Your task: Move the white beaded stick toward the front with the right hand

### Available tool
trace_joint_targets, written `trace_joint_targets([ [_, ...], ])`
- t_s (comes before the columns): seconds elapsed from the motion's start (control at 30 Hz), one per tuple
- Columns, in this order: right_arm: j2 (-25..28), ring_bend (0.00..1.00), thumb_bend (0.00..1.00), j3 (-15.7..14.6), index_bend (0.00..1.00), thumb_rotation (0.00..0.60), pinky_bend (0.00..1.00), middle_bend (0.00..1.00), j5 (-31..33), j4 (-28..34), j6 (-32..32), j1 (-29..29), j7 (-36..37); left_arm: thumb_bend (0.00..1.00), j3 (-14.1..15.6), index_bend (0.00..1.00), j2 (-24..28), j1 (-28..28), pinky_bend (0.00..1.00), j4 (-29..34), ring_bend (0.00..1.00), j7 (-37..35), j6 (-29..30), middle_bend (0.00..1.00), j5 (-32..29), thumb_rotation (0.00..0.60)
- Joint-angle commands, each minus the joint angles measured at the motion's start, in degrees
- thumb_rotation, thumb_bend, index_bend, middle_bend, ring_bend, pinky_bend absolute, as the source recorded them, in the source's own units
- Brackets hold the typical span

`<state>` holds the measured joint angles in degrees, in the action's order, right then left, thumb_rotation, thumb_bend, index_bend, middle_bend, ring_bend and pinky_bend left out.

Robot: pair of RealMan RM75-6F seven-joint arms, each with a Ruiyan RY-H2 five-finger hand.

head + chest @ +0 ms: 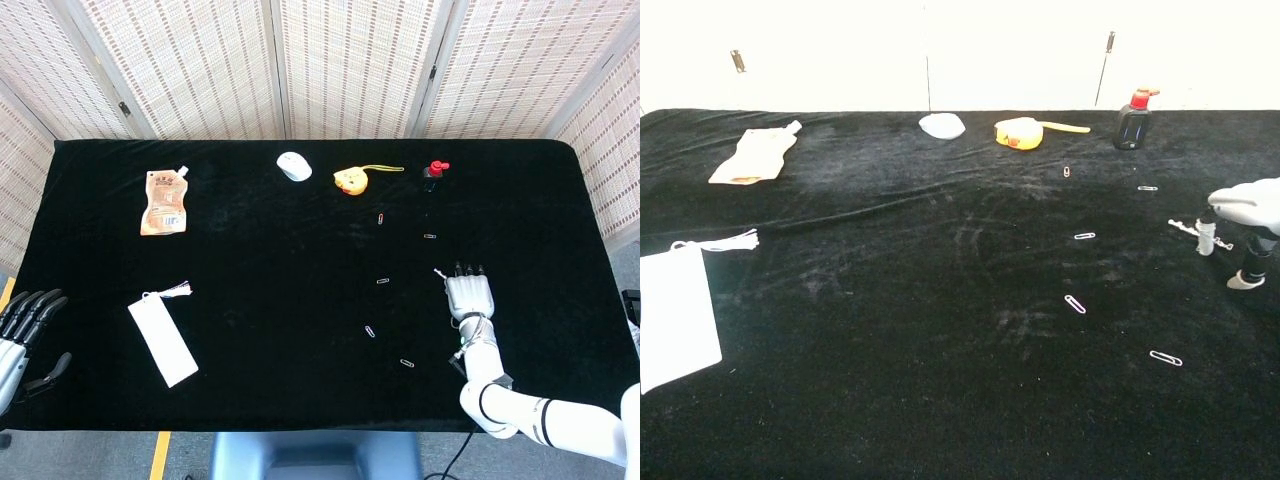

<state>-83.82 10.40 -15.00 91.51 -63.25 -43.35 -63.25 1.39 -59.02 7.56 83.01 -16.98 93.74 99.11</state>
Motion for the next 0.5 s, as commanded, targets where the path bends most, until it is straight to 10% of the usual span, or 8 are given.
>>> trace_joint_targets([
  [0.03, 0.61, 0.0, 0.29, -0.33, 0.29, 0.6, 0.0, 0.0, 0.51, -0.1, -0.2, -0.2, 0.67, 0.46, -0.02, 0.0, -0.02, 0.06, 0.05, 0.01, 0.08, 0.02, -0.15, 0.08, -0.1, 0.6],
  [0.5, 2.69, 0.0, 0.29, -1.44, 0.29, 0.6, 0.0, 0.0, 2.61, -3.18, 2.61, -1.27, 4.39, 0.46, -0.11, 0.0, -0.15, 0.15, 0.05, 0.3, 0.08, 0.82, -0.61, 0.08, -0.44, 0.6],
])
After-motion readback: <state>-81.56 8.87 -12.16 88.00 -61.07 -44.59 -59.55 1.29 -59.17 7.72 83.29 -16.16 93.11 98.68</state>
